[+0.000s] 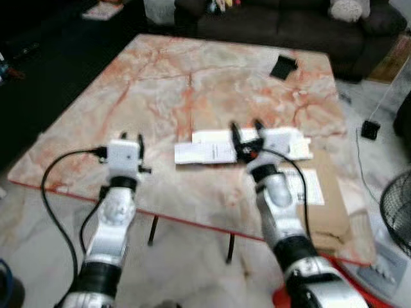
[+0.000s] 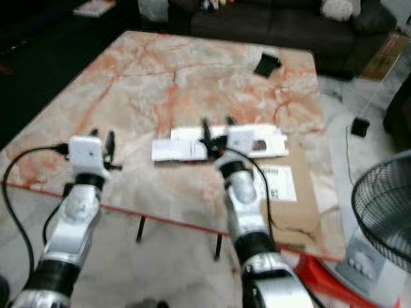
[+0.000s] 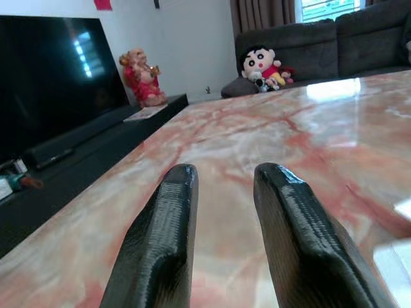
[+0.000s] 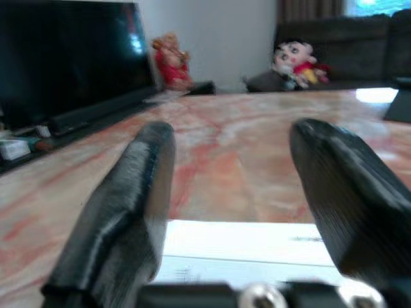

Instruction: Picking trash to rubbish bin

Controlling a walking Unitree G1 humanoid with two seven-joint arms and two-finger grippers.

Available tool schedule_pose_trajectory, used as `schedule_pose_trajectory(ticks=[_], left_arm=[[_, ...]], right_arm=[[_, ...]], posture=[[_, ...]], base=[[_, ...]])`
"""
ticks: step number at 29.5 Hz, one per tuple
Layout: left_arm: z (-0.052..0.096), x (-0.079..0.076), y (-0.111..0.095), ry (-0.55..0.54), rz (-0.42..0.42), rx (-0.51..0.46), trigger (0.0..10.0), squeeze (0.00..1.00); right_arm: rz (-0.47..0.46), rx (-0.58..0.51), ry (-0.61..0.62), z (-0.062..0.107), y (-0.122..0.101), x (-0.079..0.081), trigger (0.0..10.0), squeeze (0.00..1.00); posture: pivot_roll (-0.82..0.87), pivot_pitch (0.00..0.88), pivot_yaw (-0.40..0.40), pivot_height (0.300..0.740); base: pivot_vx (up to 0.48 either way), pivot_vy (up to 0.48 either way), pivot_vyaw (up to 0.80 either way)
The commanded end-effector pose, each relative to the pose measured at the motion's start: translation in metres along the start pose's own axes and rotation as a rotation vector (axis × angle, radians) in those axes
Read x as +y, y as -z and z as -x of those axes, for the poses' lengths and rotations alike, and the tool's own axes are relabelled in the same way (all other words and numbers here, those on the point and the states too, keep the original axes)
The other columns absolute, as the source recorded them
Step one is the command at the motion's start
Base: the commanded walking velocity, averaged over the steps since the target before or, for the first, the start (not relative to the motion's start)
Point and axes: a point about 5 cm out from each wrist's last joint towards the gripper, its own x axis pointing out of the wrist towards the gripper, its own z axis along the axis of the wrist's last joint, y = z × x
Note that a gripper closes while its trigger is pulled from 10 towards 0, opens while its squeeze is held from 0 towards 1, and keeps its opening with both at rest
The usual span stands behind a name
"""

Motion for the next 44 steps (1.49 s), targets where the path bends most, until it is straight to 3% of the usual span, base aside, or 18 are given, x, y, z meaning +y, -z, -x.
schedule_pose_trajectory(ticks=[1,9,15,16,19,24,29,36,44], left_arm=[[0.001,-0.009,-0.001,0.029,0.012,0.002,10.0,0.00],[0.005,-0.019,-0.003,0.107,0.067,-0.011,10.0,0.00],[0.006,-0.018,0.002,0.089,0.149,0.045,10.0,0.00],[0.006,-0.016,0.002,0.082,0.183,0.051,10.0,1.00],[0.004,-0.013,0.002,0.067,0.265,0.059,10.0,1.00],[0.002,-0.009,0.002,0.056,0.322,0.079,10.0,1.00],[-0.001,-0.006,0.003,0.049,0.344,0.086,10.0,1.00],[-0.009,0.011,0.005,-0.002,0.420,0.104,10.0,1.00],[-0.011,0.015,0.005,-0.013,0.476,0.114,10.0,1.00]], right_arm=[[0.011,-0.025,0.027,0.000,-0.006,-0.010,10.0,0.00],[0.000,-0.022,0.026,0.000,-0.005,-0.007,10.0,0.00],[-0.003,-0.019,0.023,0.001,-0.004,-0.006,10.0,0.00],[-0.003,-0.019,0.024,0.001,-0.004,-0.007,10.0,0.00],[-0.003,-0.018,0.026,0.001,-0.004,-0.007,10.0,0.00],[-0.005,-0.014,0.029,0.002,-0.004,-0.007,10.0,0.00],[-0.008,-0.011,0.026,0.002,-0.002,-0.006,10.0,0.00],[-0.010,-0.008,0.024,0.003,-0.002,-0.006,10.0,0.00],[-0.009,-0.008,0.023,0.003,-0.002,-0.005,10.0,0.00]], posture=[[0.11,0.144,-0.010,0.740],[0.11,0.155,-0.007,0.740],[0.11,0.159,-0.006,0.740],[0.11,0.164,-0.006,0.740],[0.11,0.168,-0.006,0.740],[0.12,0.178,-0.007,0.740],[0.11,0.186,-0.009,0.740],[0.11,0.190,-0.011,0.740],[0.11,0.192,-0.013,0.740]], base=[[0.390,0.000,0.00],[0.190,0.000,0.00],[0.000,0.000,0.00],[0.000,0.000,0.00],[0.000,0.000,0.00],[0.000,0.000,0.00],[0.000,0.000,0.00],[0.000,0.000,0.00],[0.000,0.000,0.00]])
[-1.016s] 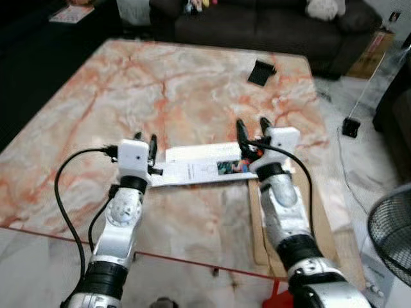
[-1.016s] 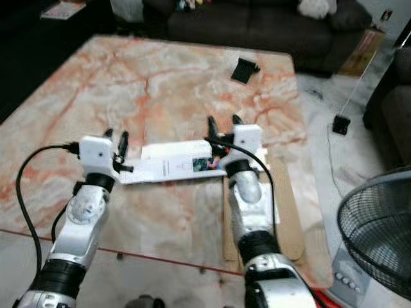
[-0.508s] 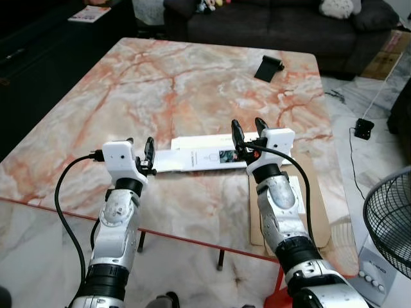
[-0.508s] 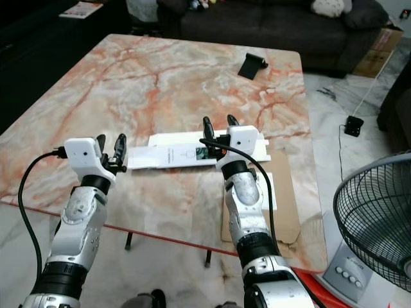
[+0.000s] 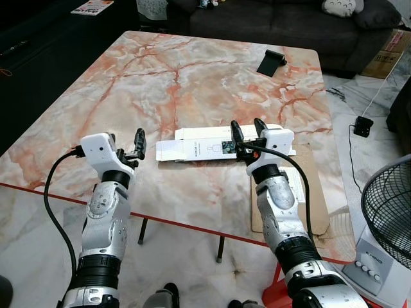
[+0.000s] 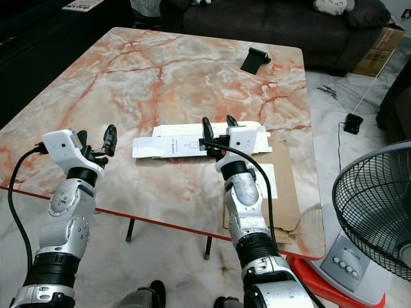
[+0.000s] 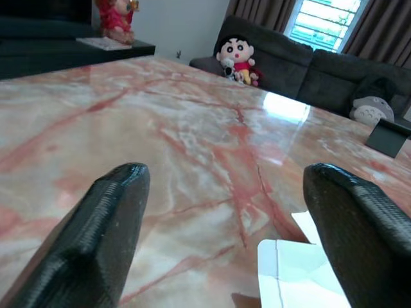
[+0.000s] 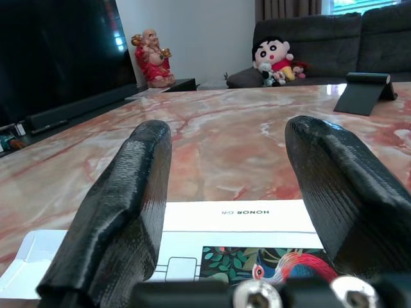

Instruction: Picking trash to rubbish bin

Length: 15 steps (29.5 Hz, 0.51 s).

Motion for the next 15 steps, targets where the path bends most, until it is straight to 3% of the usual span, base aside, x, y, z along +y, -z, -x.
schedule_pose_trajectory(ticks=[1,2,10,15], left_arm=[[-0.002,0.001,0.006,0.015,0.056,0.056,10.0,1.00],[-0.002,-0.002,0.010,0.047,0.068,0.091,10.0,0.00],[0.001,-0.020,0.017,0.189,0.150,0.178,10.0,0.00],[-0.004,-0.025,0.019,0.224,0.202,0.213,10.0,0.00]], right_arm=[[-0.004,-0.004,-0.005,0.000,-0.002,0.001,10.0,0.00],[-0.003,-0.003,-0.006,-0.001,-0.002,0.001,10.0,0.00],[-0.004,-0.003,-0.005,-0.001,-0.002,0.001,10.0,0.00],[-0.004,-0.005,-0.003,0.000,-0.002,0.001,10.0,0.00]], posture=[[0.11,0.194,-0.016,0.740],[0.11,0.194,-0.016,0.740],[0.11,0.195,-0.015,0.740],[0.11,0.195,-0.012,0.740]], base=[[0.000,0.000,0.00],[0.000,0.000,0.00],[0.000,0.000,0.00],[0.000,0.000,0.00]])
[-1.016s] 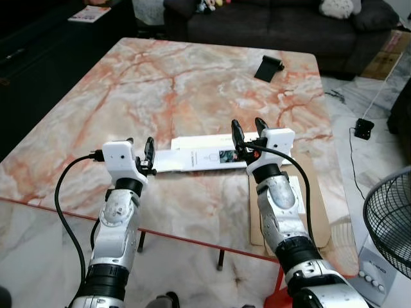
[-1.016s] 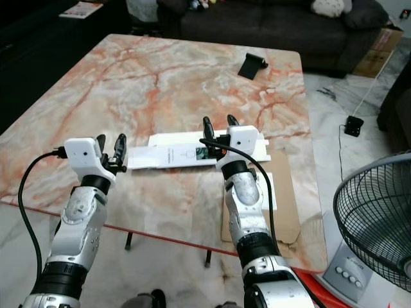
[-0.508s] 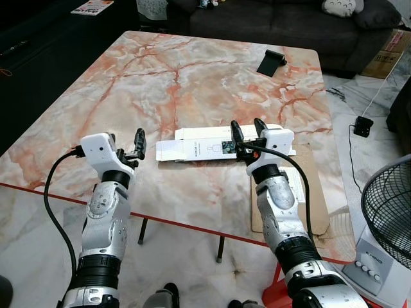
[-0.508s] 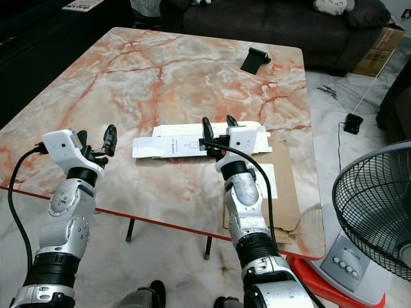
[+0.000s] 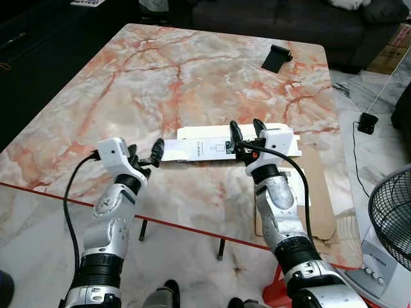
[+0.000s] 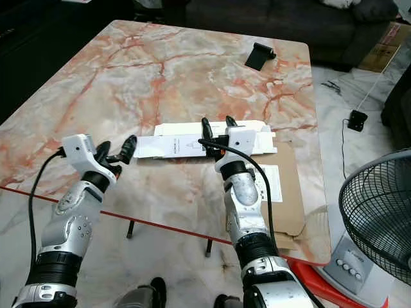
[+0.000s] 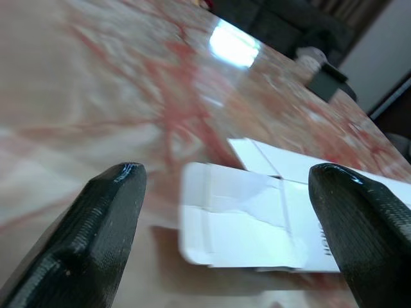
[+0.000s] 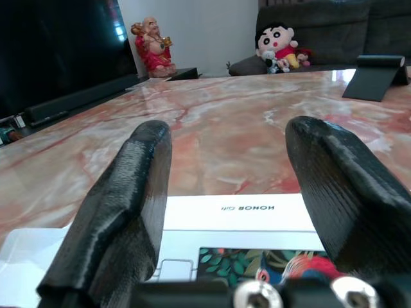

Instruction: Picking trash to rubbish bin

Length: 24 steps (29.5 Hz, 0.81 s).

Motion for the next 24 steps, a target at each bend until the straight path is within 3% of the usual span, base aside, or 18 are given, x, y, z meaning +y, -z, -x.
schedule_pose_trajectory(ticks=[1,5,14,21,24], left_arm=[[-0.006,-0.001,-0.005,0.004,0.053,-0.003,10.0,0.00],[-0.010,0.003,-0.013,-0.029,0.154,-0.015,10.0,0.00],[-0.020,0.005,-0.025,-0.016,0.247,0.005,10.0,0.00],[-0.022,0.003,-0.035,0.006,0.261,0.045,10.0,0.00],[-0.020,0.008,-0.038,-0.013,0.206,0.073,10.0,0.00]], right_arm=[[0.000,-0.009,0.000,0.000,-0.002,0.000,10.0,0.00],[0.001,-0.010,0.007,0.001,-0.003,-0.003,10.0,0.00],[0.000,-0.014,0.008,0.001,-0.003,-0.001,10.0,0.00],[0.004,-0.019,0.015,0.001,-0.004,-0.003,10.0,0.00],[0.003,-0.017,0.017,0.002,-0.003,-0.003,10.0,0.00]], posture=[[0.11,0.195,-0.008,0.740],[0.11,0.196,-0.007,0.740],[0.10,0.186,0.000,0.740],[0.10,0.181,0.006,0.740],[0.10,0.182,0.005,0.740]], base=[[0.000,0.000,0.00],[0.000,0.000,0.00],[0.000,0.000,0.00],[0.000,0.000,0.00],[0.000,0.000,0.00]])
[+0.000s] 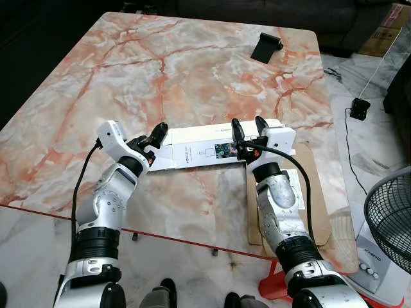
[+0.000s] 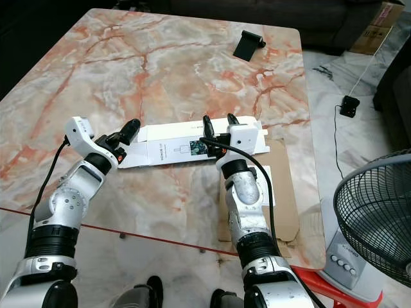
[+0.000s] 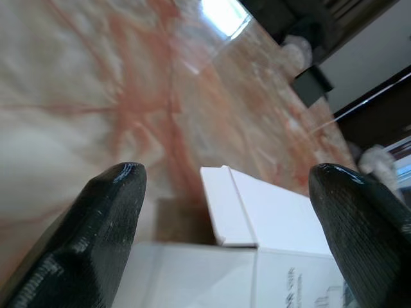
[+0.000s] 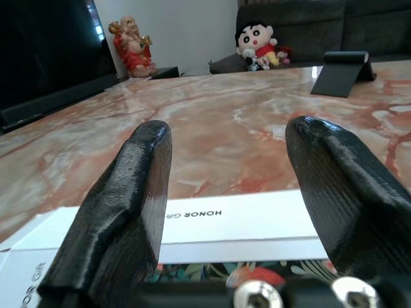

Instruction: Picking trash to rubbish bin

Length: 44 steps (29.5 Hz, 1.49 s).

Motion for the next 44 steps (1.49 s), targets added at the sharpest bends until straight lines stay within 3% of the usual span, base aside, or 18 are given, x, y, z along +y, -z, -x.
schedule_pose_trajectory(ticks=[1,6,9,11,23,40,41,42,43,44], left_arm=[[0.002,0.001,-0.011,-0.013,-0.046,-0.005,10.0,0.00],[0.004,0.004,-0.023,-0.033,-0.113,0.017,10.0,0.00],[0.004,0.002,-0.023,-0.026,-0.084,0.030,10.0,0.00],[0.004,0.004,-0.013,-0.007,-0.081,0.097,10.0,0.00],[-0.004,0.001,-0.004,-0.013,-0.056,0.119,10.0,0.00],[-0.007,-0.003,0.014,0.024,0.107,0.170,10.0,0.00],[-0.007,-0.003,0.014,0.027,0.109,0.169,4.9,0.00],[-0.007,-0.003,0.014,0.027,0.109,0.169,4.9,0.00],[-0.007,-0.004,0.013,0.032,0.115,0.165,0.0,0.00],[-0.006,-0.004,0.013,0.036,0.120,0.161,0.0,0.00]], right_arm=[[-0.005,0.011,0.009,0.004,0.003,-0.001,10.0,0.00],[-0.009,0.020,0.005,0.004,0.005,0.001,10.0,0.00],[-0.010,0.021,0.004,0.004,0.005,0.002,10.0,0.00],[-0.011,0.019,0.005,0.004,0.005,0.002,10.0,0.00],[-0.005,0.017,0.013,0.006,0.004,-0.001,10.0,0.00],[-0.003,0.017,0.021,0.006,0.004,-0.002,10.0,0.00],[-0.003,0.018,0.021,0.006,0.004,-0.002,10.0,0.00],[-0.003,0.018,0.021,0.006,0.004,-0.002,10.0,0.00],[-0.003,0.017,0.022,0.006,0.004,-0.002,10.0,0.00],[-0.003,0.018,0.022,0.006,0.004,-0.002,10.0,0.00]], posture=[[0.10,0.181,0.006,0.740],[0.11,0.180,0.006,0.740],[0.11,0.179,0.007,0.740],[0.10,0.177,0.007,0.740],[0.09,0.188,0.008,0.740],[0.09,0.198,0.008,0.740],[0.09,0.198,0.008,0.740],[0.09,0.198,0.008,0.740],[0.09,0.198,0.008,0.740],[0.09,0.198,0.008,0.740]], base=[[0.000,0.000,0.00],[0.000,0.000,0.00],[0.000,0.000,0.00],[0.000,0.000,0.00],[0.000,0.000,0.00],[0.000,0.000,0.00],[0.000,0.000,0.00],[0.000,0.000,0.00],[0.000,0.000,0.00],[0.000,0.000,0.00]])
